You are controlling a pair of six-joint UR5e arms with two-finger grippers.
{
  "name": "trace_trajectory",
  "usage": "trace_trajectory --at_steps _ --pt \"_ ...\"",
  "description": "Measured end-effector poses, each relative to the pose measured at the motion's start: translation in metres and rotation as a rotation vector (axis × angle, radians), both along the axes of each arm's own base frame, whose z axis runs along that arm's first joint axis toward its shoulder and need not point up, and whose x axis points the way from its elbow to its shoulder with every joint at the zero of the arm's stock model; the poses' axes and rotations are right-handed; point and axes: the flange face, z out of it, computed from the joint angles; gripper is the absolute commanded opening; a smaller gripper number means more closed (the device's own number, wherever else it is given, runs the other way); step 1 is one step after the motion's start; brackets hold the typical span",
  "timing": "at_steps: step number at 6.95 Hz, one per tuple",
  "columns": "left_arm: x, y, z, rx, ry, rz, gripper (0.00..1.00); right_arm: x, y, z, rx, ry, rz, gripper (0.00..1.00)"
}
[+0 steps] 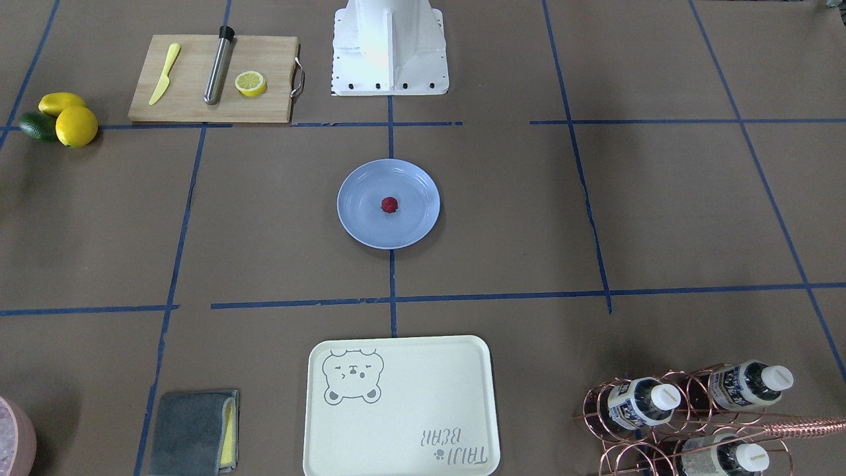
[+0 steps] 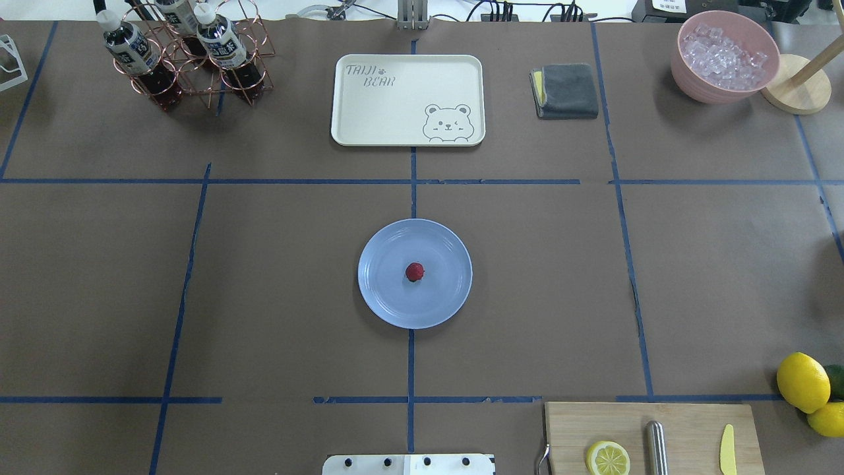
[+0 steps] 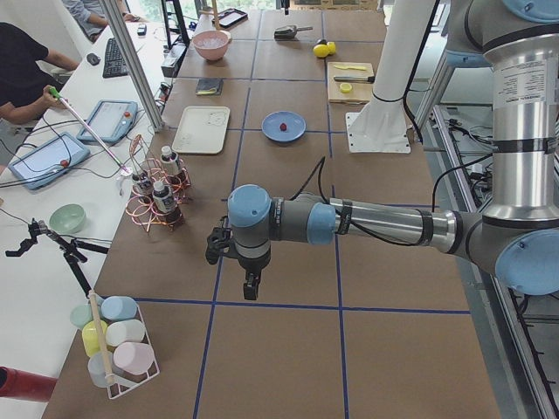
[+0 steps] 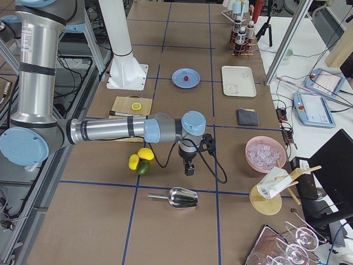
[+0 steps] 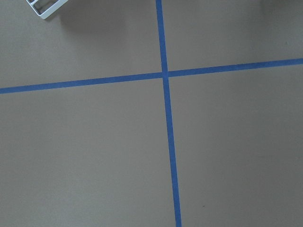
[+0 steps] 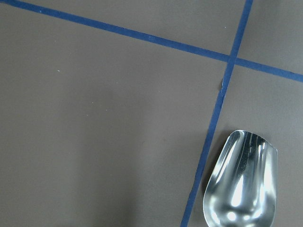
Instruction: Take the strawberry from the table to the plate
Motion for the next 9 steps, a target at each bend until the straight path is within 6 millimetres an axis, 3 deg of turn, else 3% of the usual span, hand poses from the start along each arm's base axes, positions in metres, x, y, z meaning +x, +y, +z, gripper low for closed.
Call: trace_trajectory --at_steps 9 --pt "0.0 -0.0007 0.003 -0.007 0.005 -0.001 1.0 0.0002 0.0023 -0.0063 -0.076 0.001 0.088 1.0"
